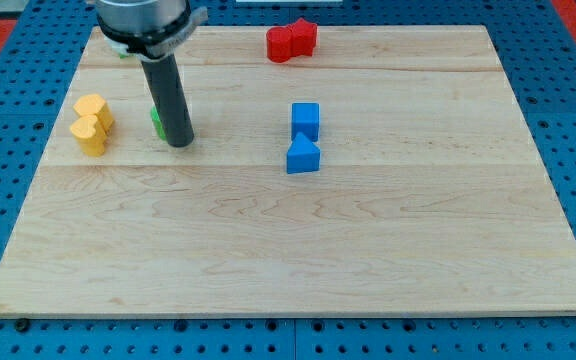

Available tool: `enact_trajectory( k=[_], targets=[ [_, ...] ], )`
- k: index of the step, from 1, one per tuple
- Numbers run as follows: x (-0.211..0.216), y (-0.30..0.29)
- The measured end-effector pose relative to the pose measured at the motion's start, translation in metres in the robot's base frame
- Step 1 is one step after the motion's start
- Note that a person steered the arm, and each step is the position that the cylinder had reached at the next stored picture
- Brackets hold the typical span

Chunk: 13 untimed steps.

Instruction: Move the green circle closer to the green star

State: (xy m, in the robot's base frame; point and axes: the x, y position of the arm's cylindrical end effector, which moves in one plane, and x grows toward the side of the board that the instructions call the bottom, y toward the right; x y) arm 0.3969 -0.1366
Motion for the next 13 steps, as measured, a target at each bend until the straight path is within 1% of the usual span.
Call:
enact_trajectory(
  k=[2,4,6,8,9,10,11,13],
  targets=[
    [-0.065,-0.019],
    [-0.07,-0.046],
    [-0.061,-0.062],
    [-0.087,-0.096],
    [-0.08,-0.112],
    [-0.073,-0.145],
    [-0.084,-0.147],
    [-0.098,-0.119]
  ],
)
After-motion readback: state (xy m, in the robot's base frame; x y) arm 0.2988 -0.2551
